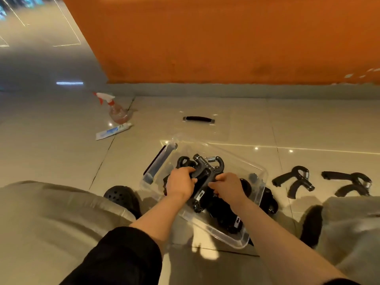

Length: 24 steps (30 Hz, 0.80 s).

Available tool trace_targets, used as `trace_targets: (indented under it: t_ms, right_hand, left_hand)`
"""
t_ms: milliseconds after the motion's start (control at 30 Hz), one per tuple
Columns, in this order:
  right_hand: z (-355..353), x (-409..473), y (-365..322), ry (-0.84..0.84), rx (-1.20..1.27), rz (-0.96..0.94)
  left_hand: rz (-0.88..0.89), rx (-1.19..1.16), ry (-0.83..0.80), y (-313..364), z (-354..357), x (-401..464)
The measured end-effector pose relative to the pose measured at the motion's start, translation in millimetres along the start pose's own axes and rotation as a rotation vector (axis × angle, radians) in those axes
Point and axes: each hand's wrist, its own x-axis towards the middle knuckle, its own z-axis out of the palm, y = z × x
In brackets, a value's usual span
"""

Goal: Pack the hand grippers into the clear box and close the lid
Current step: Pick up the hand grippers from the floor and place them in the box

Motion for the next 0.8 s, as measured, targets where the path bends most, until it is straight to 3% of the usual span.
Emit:
trace_targets:
  t_ms: [167,333,667,800]
  right_hand:
    - [10.3,10.3,-1.2,0.012,-0.082,-0.001]
    - [20.4,12.3,2.4,0.077,-0.298,0.011]
    - [22.5,5.9,6.4,0.078,-0.397,0.011]
    - [14.5,-4.9,7.0,0.147,-0.356,-0.107]
  left_hand:
    - [0.014,-0.018,-0.039,-4.3,7.8,17.5]
    - [0.077,0.114,-0.168,-15.9,8.1,22.2]
    - [0.141,0.129,-0.168,-15.6,7.0,9.6]
    - [0.118,0.060,-0.085,-0.2,2.9,0.6]
